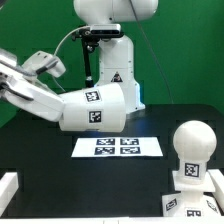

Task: Assemble lamp

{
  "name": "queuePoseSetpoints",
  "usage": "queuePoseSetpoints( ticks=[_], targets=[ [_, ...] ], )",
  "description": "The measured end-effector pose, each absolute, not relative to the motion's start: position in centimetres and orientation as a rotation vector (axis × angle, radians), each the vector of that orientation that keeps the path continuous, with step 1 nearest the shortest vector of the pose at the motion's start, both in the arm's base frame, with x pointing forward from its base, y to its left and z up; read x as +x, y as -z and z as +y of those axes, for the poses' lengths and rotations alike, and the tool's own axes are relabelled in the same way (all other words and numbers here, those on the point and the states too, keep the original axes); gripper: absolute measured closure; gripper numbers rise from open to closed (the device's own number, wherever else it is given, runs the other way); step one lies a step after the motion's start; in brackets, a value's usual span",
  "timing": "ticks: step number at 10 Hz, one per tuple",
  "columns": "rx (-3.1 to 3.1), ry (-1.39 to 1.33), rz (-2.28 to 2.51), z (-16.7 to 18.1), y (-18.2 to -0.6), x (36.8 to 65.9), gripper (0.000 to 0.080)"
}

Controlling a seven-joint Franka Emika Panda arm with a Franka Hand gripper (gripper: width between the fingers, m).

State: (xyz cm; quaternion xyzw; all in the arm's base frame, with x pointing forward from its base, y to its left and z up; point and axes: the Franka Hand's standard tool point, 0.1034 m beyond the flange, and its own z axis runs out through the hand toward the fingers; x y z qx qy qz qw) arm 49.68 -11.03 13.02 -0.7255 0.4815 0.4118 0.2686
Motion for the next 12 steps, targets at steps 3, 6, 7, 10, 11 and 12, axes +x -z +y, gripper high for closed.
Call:
queuePoseSetpoints(
  ticks=[3,6,7,10,11,12],
  targets=[
    [-2.042,-1.068,1.278,-10.8,-14.2,50.7,0.0751],
    [-2.43,-0.723,1.197,-9.3,-19.0,55.3,0.0751],
    [-2.511,-0.644,1.164,-8.1,-20.1,56.5,0.0751],
    [-2.561,-0.429,1.193,-7.7,-19.7,57.7,0.0751],
    [-2.614,-0.341,1.201,-7.2,-20.1,58.2,0.0751],
    [-2.742,-0.242,1.158,-5.9,-21.3,59.2,0.0751]
  ],
)
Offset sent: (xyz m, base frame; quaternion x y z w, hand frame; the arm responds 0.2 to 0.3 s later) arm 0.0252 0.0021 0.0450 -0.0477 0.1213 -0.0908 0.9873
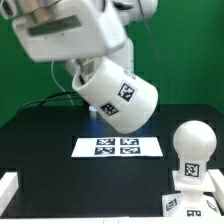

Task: Assemble lamp

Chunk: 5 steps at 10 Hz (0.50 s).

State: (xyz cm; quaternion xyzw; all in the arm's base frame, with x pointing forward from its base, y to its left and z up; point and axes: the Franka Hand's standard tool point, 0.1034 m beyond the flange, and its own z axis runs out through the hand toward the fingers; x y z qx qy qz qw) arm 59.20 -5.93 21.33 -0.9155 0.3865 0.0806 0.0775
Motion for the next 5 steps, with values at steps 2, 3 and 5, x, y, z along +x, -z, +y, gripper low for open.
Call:
queuePoseSetpoints(
  ticks=[2,3,5],
  targets=[
    [-2.967,0.012,0.977,-3.3,-22.6,60.8,0.0751],
    [-2.997,0.085,0.936,-2.5,-22.4,60.8,0.0751],
    [-2.975,0.203,0.926,-1.7,-22.0,61.2,0.0751]
  ],
)
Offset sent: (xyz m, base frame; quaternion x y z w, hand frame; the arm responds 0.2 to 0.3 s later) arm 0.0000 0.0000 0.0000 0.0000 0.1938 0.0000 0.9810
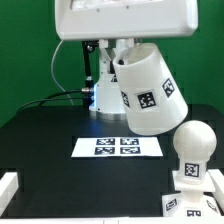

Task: Assemble lamp

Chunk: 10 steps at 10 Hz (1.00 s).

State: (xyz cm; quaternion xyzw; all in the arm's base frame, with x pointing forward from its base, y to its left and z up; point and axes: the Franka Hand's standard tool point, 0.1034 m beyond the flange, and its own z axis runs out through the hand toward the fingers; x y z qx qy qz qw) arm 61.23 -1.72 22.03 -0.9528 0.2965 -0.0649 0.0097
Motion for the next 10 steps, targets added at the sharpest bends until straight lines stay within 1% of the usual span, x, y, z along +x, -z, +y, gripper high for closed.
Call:
queuePoseSetpoints(
  ticks=[2,3,4,5,6,7,10],
  targets=[
    [-2.976,0.198,0.92,-1.5,-21.9,61.2,0.0751],
    [-3.065,0.209,0.837,-1.1,-22.4,61.3,0.0751],
    [-3.15,0.245,0.712,0.4,-23.0,61.6,0.0751],
    [-3.179,0.259,0.655,1.3,-22.7,61.6,0.0751],
    [-3.232,0.333,0.527,1.9,-22.1,61.9,0.0751],
    [-3.216,0.338,0.537,2.0,-21.7,61.8,0.0751],
    [-3.223,0.351,0.547,2.5,-21.7,61.9,0.0751]
  ],
)
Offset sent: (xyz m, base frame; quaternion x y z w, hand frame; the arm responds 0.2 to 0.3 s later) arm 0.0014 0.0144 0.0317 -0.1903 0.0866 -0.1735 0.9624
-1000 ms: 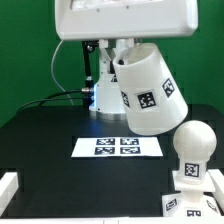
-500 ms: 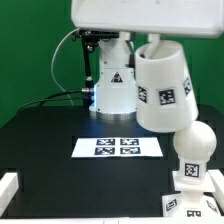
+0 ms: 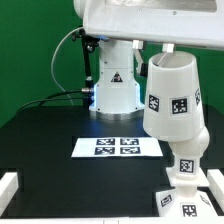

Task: Assemble lamp

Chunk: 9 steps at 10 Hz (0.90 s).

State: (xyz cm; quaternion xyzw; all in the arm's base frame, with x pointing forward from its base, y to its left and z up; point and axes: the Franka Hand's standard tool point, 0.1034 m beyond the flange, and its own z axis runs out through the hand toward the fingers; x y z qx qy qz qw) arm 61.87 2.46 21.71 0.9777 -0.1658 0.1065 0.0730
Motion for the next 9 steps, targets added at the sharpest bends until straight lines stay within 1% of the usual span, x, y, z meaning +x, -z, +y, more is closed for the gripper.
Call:
queuePoseSetpoints(
  ticks=[2,4,9],
  targets=[
    [2.912,-0.367,-0.391,5.4,-21.6,61.8,0.0751],
    [2.922,-0.372,-0.343,6.8,-20.6,61.0,0.0751],
    [2.944,-0.395,-0.321,7.0,-18.1,60.2,0.0751]
  ],
)
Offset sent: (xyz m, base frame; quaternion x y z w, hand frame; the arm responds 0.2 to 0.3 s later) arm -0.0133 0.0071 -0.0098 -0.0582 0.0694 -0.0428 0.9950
